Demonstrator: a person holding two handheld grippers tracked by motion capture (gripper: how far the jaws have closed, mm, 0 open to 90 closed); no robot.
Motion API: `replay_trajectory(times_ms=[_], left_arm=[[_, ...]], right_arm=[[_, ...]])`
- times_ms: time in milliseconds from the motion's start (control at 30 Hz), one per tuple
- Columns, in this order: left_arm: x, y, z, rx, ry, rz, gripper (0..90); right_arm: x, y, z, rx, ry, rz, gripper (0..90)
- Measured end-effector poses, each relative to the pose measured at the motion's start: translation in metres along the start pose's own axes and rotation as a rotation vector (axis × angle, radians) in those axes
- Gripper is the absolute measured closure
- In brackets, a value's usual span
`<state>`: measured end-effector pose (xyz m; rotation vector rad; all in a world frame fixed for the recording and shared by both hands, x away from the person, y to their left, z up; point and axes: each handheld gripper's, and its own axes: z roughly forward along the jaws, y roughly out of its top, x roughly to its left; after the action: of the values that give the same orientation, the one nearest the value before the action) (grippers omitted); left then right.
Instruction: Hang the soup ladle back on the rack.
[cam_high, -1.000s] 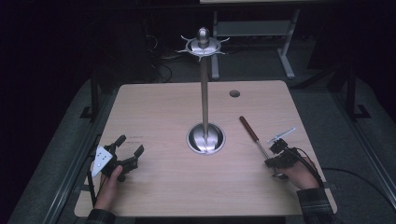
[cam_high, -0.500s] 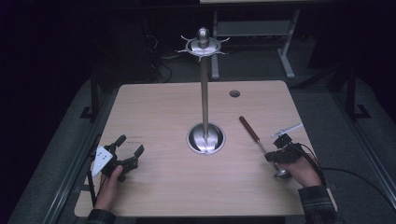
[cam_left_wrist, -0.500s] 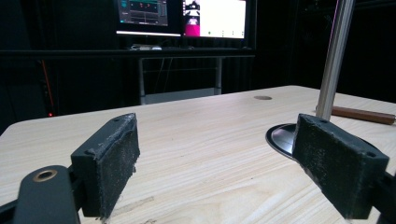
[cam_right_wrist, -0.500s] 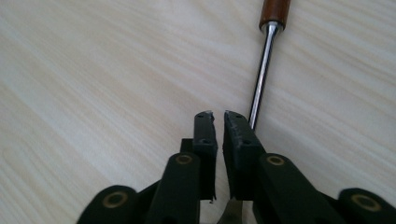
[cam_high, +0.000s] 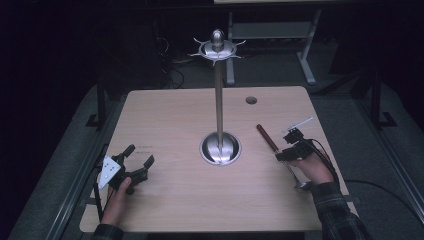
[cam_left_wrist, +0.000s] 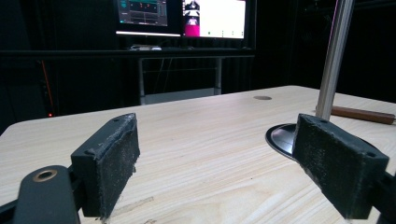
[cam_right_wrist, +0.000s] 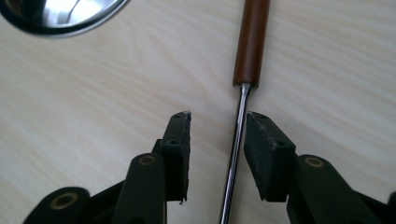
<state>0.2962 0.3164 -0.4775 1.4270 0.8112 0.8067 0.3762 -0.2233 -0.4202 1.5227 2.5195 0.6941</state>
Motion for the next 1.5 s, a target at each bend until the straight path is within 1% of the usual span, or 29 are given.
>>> replay_trajectory(times_ms=[33, 67, 167, 200, 233, 300, 333, 367, 400, 467, 500, 533, 567, 600, 633, 800, 900, 1000, 1100, 1133, 1200, 1267, 1500], left_arm=[[0.000, 0.000, 0.000, 0.000, 0.000, 0.000, 14.4], [0.000, 0.000, 0.000, 0.000, 0.000, 0.000, 14.4], [0.000, 0.000, 0.000, 0.002, 0.001, 0.002, 14.4], [0.000, 0.000, 0.000, 0.005, 0.000, 0.001, 14.4], [0.000, 0.000, 0.000, 0.005, 0.000, 0.001, 14.4], [0.000, 0.000, 0.000, 0.008, -0.002, 0.001, 14.3], [0.000, 0.000, 0.000, 0.011, -0.003, 0.003, 14.3], [0.000, 0.000, 0.000, 0.009, -0.004, 0.003, 14.3], [0.000, 0.000, 0.000, 0.010, -0.005, 0.001, 14.3], [0.000, 0.000, 0.000, 0.009, -0.005, -0.002, 14.3], [0.000, 0.000, 0.000, 0.009, -0.007, -0.003, 14.4], [0.000, 0.000, 0.000, 0.009, -0.008, -0.001, 14.3], [0.000, 0.000, 0.000, 0.009, -0.008, -0.001, 14.4], [0.000, 0.000, 0.000, 0.012, -0.008, 0.003, 14.4], [0.000, 0.000, 0.000, 0.011, -0.009, 0.003, 14.3], [0.000, 0.000, 0.000, 0.010, -0.011, 0.002, 14.4], [0.000, 0.000, 0.000, 0.010, -0.012, 0.001, 14.3], [0.000, 0.000, 0.000, 0.011, -0.012, 0.003, 14.3], [0.000, 0.000, 0.000, 0.011, -0.012, 0.003, 14.3], [0.000, 0.000, 0.000, 0.011, -0.013, 0.004, 14.4], [0.000, 0.000, 0.000, 0.009, -0.013, 0.001, 14.3], [0.000, 0.000, 0.000, 0.011, -0.013, 0.003, 14.4], [0.000, 0.000, 0.000, 0.008, -0.014, 0.001, 14.3]], right_arm=[[0.000, 0.000, 0.000, 0.000, 0.000, 0.000, 59.9], [-0.001, 0.004, 0.000, -0.002, -0.011, -0.002, 60.0], [-0.002, 0.014, 0.001, 0.005, -0.010, 0.003, 60.0], [-0.004, 0.020, 0.002, 0.014, -0.012, 0.003, 59.8], [-0.004, 0.020, 0.002, 0.014, -0.012, 0.003, 59.8], [-0.006, 0.026, 0.005, 0.021, -0.009, 0.006, 59.2], [-0.008, 0.031, 0.008, 0.033, -0.005, 0.001, 59.4], [-0.008, 0.031, 0.008, 0.033, -0.005, 0.001, 59.4], [-0.010, 0.035, 0.011, 0.043, 0.006, 0.004, 60.1], [-0.010, 0.037, 0.013, 0.048, 0.001, 0.003, 60.5], [-0.012, 0.041, 0.017, 0.040, 0.007, 0.012, 61.0], [-0.013, 0.043, 0.020, 0.057, 0.002, 0.009, 61.0], [-0.013, 0.043, 0.020, 0.057, 0.002, 0.009, 61.0], [-0.014, 0.044, 0.023, 0.071, -0.016, -0.003, 61.0], [-0.017, 0.048, 0.028, 0.077, -0.020, -0.003, 61.4], [-0.020, 0.052, 0.033, 0.079, -0.020, 0.002, 62.2], [-0.020, 0.055, 0.037, 0.096, -0.025, -0.003, 65.1], [-0.019, 0.055, 0.039, 0.100, -0.015, 0.005, 66.7], [-0.017, 0.056, 0.044, 0.119, -0.027, -0.003, 67.8], [-0.016, 0.056, 0.046, 0.134, -0.033, -0.009, 68.2], [-0.015, 0.056, 0.047, 0.138, -0.037, -0.006, 68.4], [-0.014, 0.056, 0.050, 0.150, -0.041, -0.013, 69.0], [-0.013, 0.056, 0.051, 0.146, -0.052, 0.006, 70.7]])
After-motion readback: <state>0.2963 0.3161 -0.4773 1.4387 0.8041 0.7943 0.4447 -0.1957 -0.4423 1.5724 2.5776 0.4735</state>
